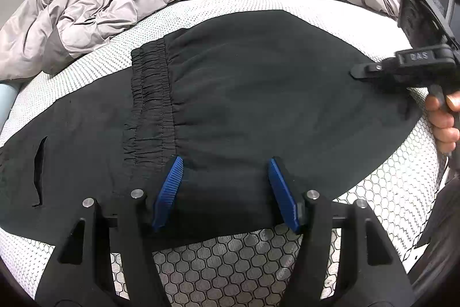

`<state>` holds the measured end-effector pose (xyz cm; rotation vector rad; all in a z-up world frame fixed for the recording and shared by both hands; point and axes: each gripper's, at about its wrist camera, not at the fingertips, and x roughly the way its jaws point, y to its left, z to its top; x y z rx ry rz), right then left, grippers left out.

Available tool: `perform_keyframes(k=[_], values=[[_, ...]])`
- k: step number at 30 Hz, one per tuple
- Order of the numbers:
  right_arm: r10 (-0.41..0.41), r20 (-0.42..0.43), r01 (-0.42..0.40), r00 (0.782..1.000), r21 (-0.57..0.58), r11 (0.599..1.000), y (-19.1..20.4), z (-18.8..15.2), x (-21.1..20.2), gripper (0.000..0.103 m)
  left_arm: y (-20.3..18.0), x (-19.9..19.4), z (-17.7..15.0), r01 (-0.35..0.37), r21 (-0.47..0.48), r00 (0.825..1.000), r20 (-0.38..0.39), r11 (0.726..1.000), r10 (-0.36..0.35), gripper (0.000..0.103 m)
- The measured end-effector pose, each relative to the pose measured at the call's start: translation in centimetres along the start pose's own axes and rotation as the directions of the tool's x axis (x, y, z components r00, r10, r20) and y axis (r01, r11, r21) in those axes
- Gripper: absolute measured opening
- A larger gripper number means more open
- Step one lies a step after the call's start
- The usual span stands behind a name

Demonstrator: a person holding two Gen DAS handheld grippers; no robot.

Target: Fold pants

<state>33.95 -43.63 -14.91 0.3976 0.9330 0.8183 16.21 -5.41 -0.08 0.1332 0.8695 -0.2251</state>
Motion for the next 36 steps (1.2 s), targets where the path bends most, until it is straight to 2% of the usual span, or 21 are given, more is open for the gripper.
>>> perform_keyframes(k=[1,3,4,6,8,10,12,14,16,17,19,22,23,24,26,28,30,32,33,35,36], values=[[-0.008,-0.001,0.008,1.000,0.004,1.000,0.3,0.7,0.3,0.013,0.0,0.0,0.0,0.005,-0.006,1.000,0.002,1.000,-0.005,0.059],[-0.022,0.039,0.022,0.999,-0.020,1.000,1.4,1.2,0.0,0.007,0.2,-0.1,0.1,0.018,-0.016,1.000,0.004,1.000,-0.018,0.059],[-0.034,0.086,0.038,0.996,-0.036,0.999,2.4,1.4,-1.0,0.007,0.1,-0.1,0.1,0.016,-0.019,1.000,0.003,1.000,-0.016,0.059],[-0.072,0.096,0.080,0.993,-0.080,0.994,3.5,1.4,-1.5,0.007,-0.2,0.1,0.1,0.006,-0.006,1.000,0.001,1.000,-0.006,0.059],[-0.215,0.021,0.216,0.976,-0.134,0.967,3.5,0.9,0.6,0.016,-0.1,0.0,0.1,0.005,-0.004,1.000,-0.002,1.000,-0.005,0.059],[-0.223,0.003,0.222,0.975,-0.108,0.969,3.0,0.7,1.5,0.017,0.3,-0.6,0.2,0.024,-0.023,1.000,-0.009,0.999,-0.025,0.059],[-0.228,0.023,0.229,0.973,-0.106,0.968,3.5,1.1,0.3,0.027,1.4,-2.1,0.2,0.032,-0.053,0.999,-0.002,0.998,-0.032,0.059],[-0.273,0.089,0.282,0.958,-0.116,0.952,3.9,1.1,-1.6,0.057,4.1,-4.4,-0.2,0.020,-0.125,0.999,0.046,0.992,-0.014,0.061],[-0.270,0.143,0.285,0.952,-0.099,0.953,3.9,1.1,-3.4,0.073,8.3,-6.5,-1.1,-0.027,-0.236,0.996,0.080,0.971,0.047,0.071],[-0.260,0.156,0.275,0.953,-0.087,0.958,3.8,1.2,-4.1,0.074,10.3,-7.5,-1.7,-0.062,-0.297,0.992,0.088,0.953,0.091,0.076],[-0.239,0.163,0.250,0.957,-0.052,0.967,3.3,0.9,-6.0,0.074,15.8,-9.6,-3.7,-0.135,-0.466,0.977,0.084,0.874,0.195,0.081],[-0.202,0.170,0.211,0.965,-0.033,0.977,3.1,0.8,-7.1,0.074,22.8,-12.1,-7.7,-0.167,-0.684,0.965,0.035,0.711,0.260,0.082],[-0.202,0.165,0.212,0.965,-0.041,0.976,3.2,0.6,-7.1,0.074,25.0,-12.8,-9.3,-0.150,-0.747,0.967,0.024,0.648,0.252,0.082],[-0.204,0.160,0.215,0.966,-0.049,0.975,3.3,0.4,-7.2,0.074,26.4,-13.2,-10.4,-0.118,-0.788,0.973,0.030,0.604,0.228,0.082],[-0.202,0.152,0.214,0.968,-0.072,0.974,4.0,0.5,-6.7,0.074,28.3,-13.5,-12.4,-0.024,-0.838,0.987,0.066,0.546,0.145,0.082],[-0.195,0.145,0.209,0.970,-0.085,0.974,4.3,0.5,-6.3,0.074,29.3,-12.9,-13.5,0.058,-0.871,0.989,0.115,0.488,0.088,0.082],[-0.188,0.139,0.202,0.972,-0.091,0.975,4.6,0.5,-5.7,0.074,29.8,-11.5,-13.7,0.123,-0.889,0.987,0.155,0.441,0.037,0.082],[-0.183,0.136,0.197,0.974,-0.098,0.975,4.9,0.6,-5.1,0.074,29.8,-10.0,-13.4,0.153,-0.891,0.985,0.171,0.428,0.004,0.079],[-0.182,0.135,0.196,0.974,-0.100,0.976,5.0,0.6,-5.0,0.074,29.9,-9.0,-12.7,0.127,-0.895,0.988,0.154,0.427,0.030,0.077],[-0.178,0.134,0.192,0.975,-0.098,0.977,5.1,0.6,-4.6,0.074,29.7,-7.7,-11.8,0.039,-0.899,0.990,0.093,0.436,0.103,0.057],[-0.179,0.130,0.192,0.975,-0.096,0.977,5.2,0.7,-4.3,0.074,29.7,-7.2,-11.1,-0.006,-0.896,0.989,0.059,0.445,0.133,0.053]])
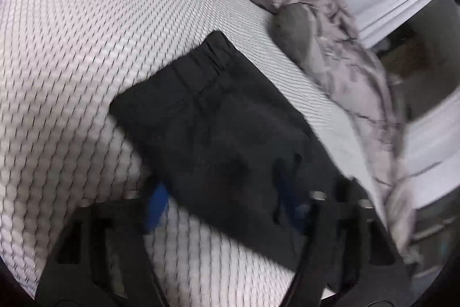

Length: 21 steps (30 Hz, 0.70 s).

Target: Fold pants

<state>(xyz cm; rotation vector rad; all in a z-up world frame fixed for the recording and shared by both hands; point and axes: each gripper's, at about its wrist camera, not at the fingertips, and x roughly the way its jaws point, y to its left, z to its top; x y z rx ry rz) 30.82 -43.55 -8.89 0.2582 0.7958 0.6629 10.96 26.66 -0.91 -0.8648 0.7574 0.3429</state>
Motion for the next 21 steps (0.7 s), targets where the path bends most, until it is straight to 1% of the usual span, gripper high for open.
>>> perform_keyframes(k=[1,2,3,4,5,7,8,9,10,11,12,13,14,15,16,17,18,19,20,21], values=[[0.000,-0.002,0.000,1.000,0.000,1.000,0.0,-0.1,0.2,0.074,-0.8,0.6,0.2,-0.044,0.020,0.999,0.016,0.999,0.043,0.042],[-0.001,-0.002,0.001,1.000,-0.003,1.000,-0.1,-0.2,0.2,0.074,-1.3,1.0,0.2,-0.079,0.032,0.996,0.033,0.996,0.078,0.024],[-0.011,-0.001,0.011,1.000,-0.004,1.000,-0.2,-0.3,0.3,0.074,-1.7,1.2,0.3,-0.124,0.048,0.991,0.053,0.991,0.121,0.016],[-0.022,-0.002,0.022,1.000,-0.003,1.000,-0.3,-0.4,0.3,0.074,-2.2,1.2,0.3,-0.130,0.056,0.990,0.067,0.990,0.126,0.010],[-0.025,-0.005,0.025,1.000,-0.004,1.000,-0.2,-0.4,0.5,0.074,-2.8,0.8,0.2,-0.126,0.055,0.988,0.093,0.990,0.121,0.006],[-0.028,-0.003,0.028,1.000,-0.001,1.000,-0.5,-0.4,0.4,0.074,-4.6,-1.0,0.1,-0.095,0.097,0.981,0.176,0.991,0.077,0.003],[-0.028,0.001,0.028,1.000,0.000,1.000,-0.8,-0.5,0.1,0.074,-5.9,-2.0,0.0,-0.092,0.134,0.975,0.212,0.987,0.062,0.003],[-0.028,0.006,0.028,1.000,0.003,1.000,-1.0,-0.6,-0.2,0.074,-7.7,-3.2,-0.4,-0.079,0.185,0.968,0.250,0.980,0.031,0.003],[-0.028,0.013,0.028,1.000,0.007,1.000,-1.1,-0.6,-0.5,0.074,-10.2,-4.7,-1.2,-0.055,0.248,0.959,0.284,0.967,-0.018,0.002],[-0.026,0.018,0.026,1.000,0.008,1.000,-1.3,-0.6,-0.8,0.074,-11.7,-5.4,-1.7,-0.040,0.285,0.954,0.297,0.958,-0.048,0.000],[-0.023,0.025,0.023,0.999,0.009,1.000,-1.3,-0.6,-1.1,0.074,-14.8,-6.8,-3.2,-0.004,0.368,0.945,0.306,0.930,-0.117,0.000],[-0.021,0.033,0.020,0.999,0.008,1.000,-1.4,-0.6,-1.4,0.074,-16.9,-7.5,-4.4,0.011,0.429,0.941,0.302,0.903,-0.155,0.000],[-0.022,0.038,0.021,0.999,0.007,1.000,-1.4,-0.6,-1.6,0.074,-19.8,-8.3,-6.3,0.050,0.514,0.934,0.281,0.856,-0.223,0.000],[-0.025,0.044,0.025,0.999,0.009,1.000,-1.5,-0.6,-1.8,0.074,-22.1,-8.8,-8.2,0.085,0.573,0.929,0.251,0.815,-0.273,0.000],[-0.028,0.048,0.027,0.998,0.013,1.000,-1.5,-0.6,-1.8,0.074,-24.5,-8.9,-10.0,0.128,0.626,0.925,0.204,0.770,-0.320,0.000],[-0.025,0.051,0.024,0.998,0.018,1.000,-1.5,-0.6,-1.8,0.074,-26.5,-8.7,-12.1,0.184,0.674,0.921,0.137,0.715,-0.366,0.000],[-0.021,0.053,0.020,0.998,0.025,0.999,-1.6,-0.6,-1.8,0.074,-27.9,-8.3,-13.6,0.221,0.697,0.917,0.089,0.683,-0.388,0.000],[-0.023,0.052,0.022,0.998,0.031,0.999,-1.7,-0.6,-1.7,0.074,-29.7,-7.4,-16.2,0.267,0.722,0.916,0.016,0.638,-0.401,0.000],[-0.026,0.050,0.024,0.998,0.035,0.999,-1.7,-0.6,-1.6,0.074,-30.9,-6.5,-18.3,0.292,0.751,0.919,-0.049,0.592,-0.390,0.001],[-0.026,0.046,0.024,0.999,0.032,0.999,-1.7,-0.5,-1.6,0.074,-32.6,-4.4,-21.5,0.311,0.798,0.930,-0.143,0.517,-0.339,0.001]])
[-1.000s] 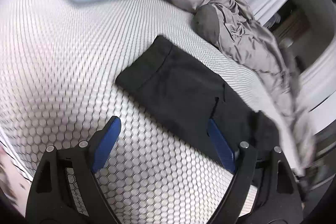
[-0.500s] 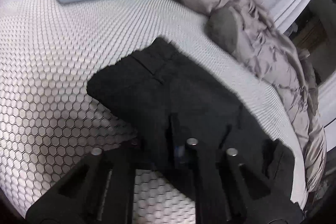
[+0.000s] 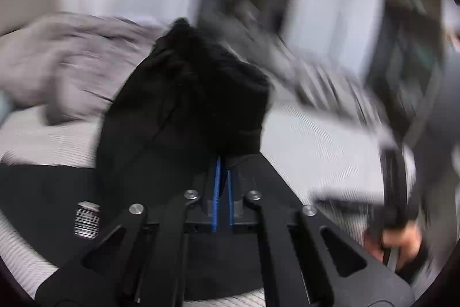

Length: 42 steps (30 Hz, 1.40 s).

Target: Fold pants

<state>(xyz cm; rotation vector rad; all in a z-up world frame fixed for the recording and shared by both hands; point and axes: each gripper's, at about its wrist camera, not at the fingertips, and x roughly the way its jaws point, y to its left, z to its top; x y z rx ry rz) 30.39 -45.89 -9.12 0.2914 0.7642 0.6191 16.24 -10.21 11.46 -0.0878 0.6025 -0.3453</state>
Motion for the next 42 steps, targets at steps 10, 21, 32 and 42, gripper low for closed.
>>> perform_keyframes(k=[10,21,32,42], values=[[-0.047,0.023,0.047,0.999,0.036,0.998,-1.9,0.3,-1.3,0.074,-1.4,3.6,-6.6,0.190,0.004,0.948,-0.262,0.982,-0.182,0.030],[0.249,-0.117,-0.253,0.962,-0.027,0.967,3.3,-0.8,1.6,0.071,20.6,-7.5,-7.6,-0.193,-0.499,0.981,-0.080,0.845,0.177,0.067],[0.122,-0.149,-0.140,0.981,-0.117,0.983,6.3,-1.1,5.4,0.008,32.8,-9.9,-15.2,-0.261,-0.775,0.965,-0.198,0.576,0.171,0.067],[0.031,-0.222,-0.070,0.975,-0.171,0.983,5.4,-2.9,4.9,0.014,35.1,-5.2,-12.6,-0.250,-0.807,0.963,-0.150,0.534,0.223,0.022]])
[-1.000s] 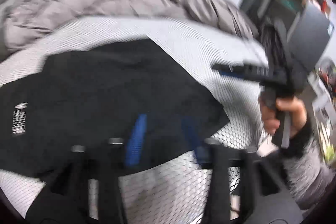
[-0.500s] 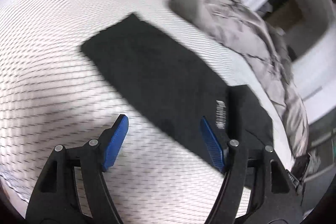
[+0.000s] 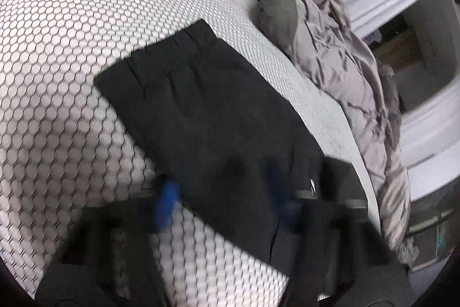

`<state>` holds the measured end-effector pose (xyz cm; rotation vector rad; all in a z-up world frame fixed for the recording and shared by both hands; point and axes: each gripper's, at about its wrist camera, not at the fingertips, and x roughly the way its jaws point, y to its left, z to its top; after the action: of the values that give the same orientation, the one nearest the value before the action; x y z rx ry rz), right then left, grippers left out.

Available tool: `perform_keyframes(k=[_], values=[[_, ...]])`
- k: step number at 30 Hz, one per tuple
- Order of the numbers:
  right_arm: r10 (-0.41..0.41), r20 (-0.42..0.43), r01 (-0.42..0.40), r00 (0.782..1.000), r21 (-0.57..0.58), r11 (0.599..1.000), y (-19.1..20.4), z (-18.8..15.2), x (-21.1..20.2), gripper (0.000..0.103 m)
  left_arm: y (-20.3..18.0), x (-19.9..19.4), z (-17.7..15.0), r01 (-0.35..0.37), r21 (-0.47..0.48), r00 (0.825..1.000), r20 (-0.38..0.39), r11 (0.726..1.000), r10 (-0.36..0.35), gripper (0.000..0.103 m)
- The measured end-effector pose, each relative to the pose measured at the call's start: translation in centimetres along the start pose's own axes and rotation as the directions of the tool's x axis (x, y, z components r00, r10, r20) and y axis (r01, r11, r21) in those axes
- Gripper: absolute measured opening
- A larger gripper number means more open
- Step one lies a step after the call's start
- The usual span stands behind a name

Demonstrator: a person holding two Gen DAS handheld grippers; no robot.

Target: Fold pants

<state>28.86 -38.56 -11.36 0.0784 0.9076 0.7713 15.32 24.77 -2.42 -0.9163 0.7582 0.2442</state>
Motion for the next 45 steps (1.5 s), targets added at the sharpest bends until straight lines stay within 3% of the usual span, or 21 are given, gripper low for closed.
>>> perform_keyframes(k=[1,3,6,8,11,13,14,15,16,17,18,19,21,24,27,29,33,36,39,43,45], values=[[0.009,0.003,-0.009,1.000,0.006,1.000,-0.1,0.0,-0.3,0.017,-0.2,0.3,0.2,-0.027,-0.011,1.000,0.013,1.000,0.027,0.000],[0.014,0.001,-0.014,1.000,0.007,1.000,-0.5,-0.2,-0.6,0.022,-1.4,0.0,0.5,-0.028,0.001,0.998,0.051,1.000,0.028,0.000],[0.037,0.005,-0.038,0.999,0.008,0.999,-1.1,-0.5,-1.0,0.034,-6.7,-2.7,-0.1,-0.055,0.180,0.987,0.159,0.982,0.026,0.000],[0.050,0.015,-0.050,0.999,0.018,0.999,-1.3,-0.6,-1.6,0.045,-12.6,-5.3,-1.9,-0.057,0.356,0.972,0.232,0.933,-0.029,0.000],[0.046,0.035,-0.048,0.998,0.043,0.998,-1.7,-0.6,-2.3,0.047,-19.5,-7.9,-5.9,0.049,0.505,0.964,0.202,0.862,-0.174,0.000],[0.047,0.051,-0.050,0.998,0.058,0.997,-1.9,-0.5,-2.7,0.048,-25.4,-8.0,-11.1,0.158,0.659,0.964,0.059,0.735,-0.260,0.002],[0.045,0.059,-0.049,0.997,0.069,0.996,-2.1,-0.3,-2.8,0.050,-27.2,-7.5,-12.9,0.188,0.710,0.966,-0.007,0.679,-0.260,0.008],[0.045,0.064,-0.050,0.997,0.081,0.995,-2.2,-0.3,-3.0,0.050,-29.7,-5.6,-16.4,0.231,0.781,0.967,-0.116,0.580,-0.228,0.015],[0.047,0.068,-0.053,0.997,0.092,0.994,-2.5,-0.3,-3.0,0.050,-30.8,-3.8,-18.9,0.241,0.823,0.969,-0.172,0.515,-0.178,0.032],[0.046,0.072,-0.054,0.996,0.103,0.993,-2.8,-0.3,-3.2,0.050,-31.3,-1.9,-21.0,0.234,0.848,0.972,-0.202,0.476,-0.117,0.039],[0.043,0.077,-0.051,0.996,0.109,0.993,-3.0,-0.3,-3.4,0.050,-31.3,-0.3,-22.4,0.216,0.861,0.975,-0.213,0.461,-0.059,0.039],[0.039,0.083,-0.048,0.996,0.113,0.992,-3.2,-0.4,-3.7,0.050,-31.0,1.3,-23.4,0.210,0.864,0.972,-0.237,0.458,0.002,0.039],[0.031,0.091,-0.042,0.995,0.122,0.992,-3.6,-0.5,-4.0,0.050,-30.2,2.3,-24.0,0.230,0.856,0.958,-0.283,0.462,0.048,0.039],[0.024,0.099,-0.037,0.995,0.130,0.991,-3.9,-0.5,-4.6,0.050,-28.8,1.0,-22.5,0.313,0.811,0.938,-0.346,0.495,-0.026,0.043],[0.034,0.113,-0.048,0.993,0.120,0.992,-3.7,-0.5,-5.2,0.050,-26.1,-1.4,-20.1,0.408,0.734,0.903,-0.412,0.543,-0.122,0.056],[0.052,0.125,-0.065,0.991,0.103,0.993,-3.5,-0.7,-5.7,0.050,-24.8,-3.3,-19.1,0.421,0.716,0.899,-0.413,0.557,-0.149,0.057],[0.089,0.143,-0.094,0.986,0.028,0.995,-0.8,-0.6,-5.7,0.050,-21.3,-6.5,-15.8,0.354,0.717,0.933,-0.311,0.601,-0.180,0.058],[0.104,0.124,-0.099,0.987,-0.046,0.994,2.0,-0.5,-4.7,0.052,-18.8,-5.2,-12.2,0.229,0.664,0.972,-0.203,0.711,-0.123,0.059],[0.082,0.087,-0.069,0.993,-0.141,0.988,5.4,-0.5,-2.6,0.066,-16.4,-3.1,-9.9,0.058,0.634,0.995,-0.102,0.771,0.009,0.059],[0.008,0.035,0.003,0.999,-0.301,0.954,10.1,-1.1,0.8,0.068,-14.5,-0.9,-8.8,0.040,0.611,0.986,-0.152,0.791,0.067,0.059],[-0.064,0.029,0.070,0.998,-0.384,0.921,12.1,-1.6,2.5,0.068,-14.2,-0.8,-8.5,0.038,0.621,0.986,-0.149,0.783,0.071,0.059]])
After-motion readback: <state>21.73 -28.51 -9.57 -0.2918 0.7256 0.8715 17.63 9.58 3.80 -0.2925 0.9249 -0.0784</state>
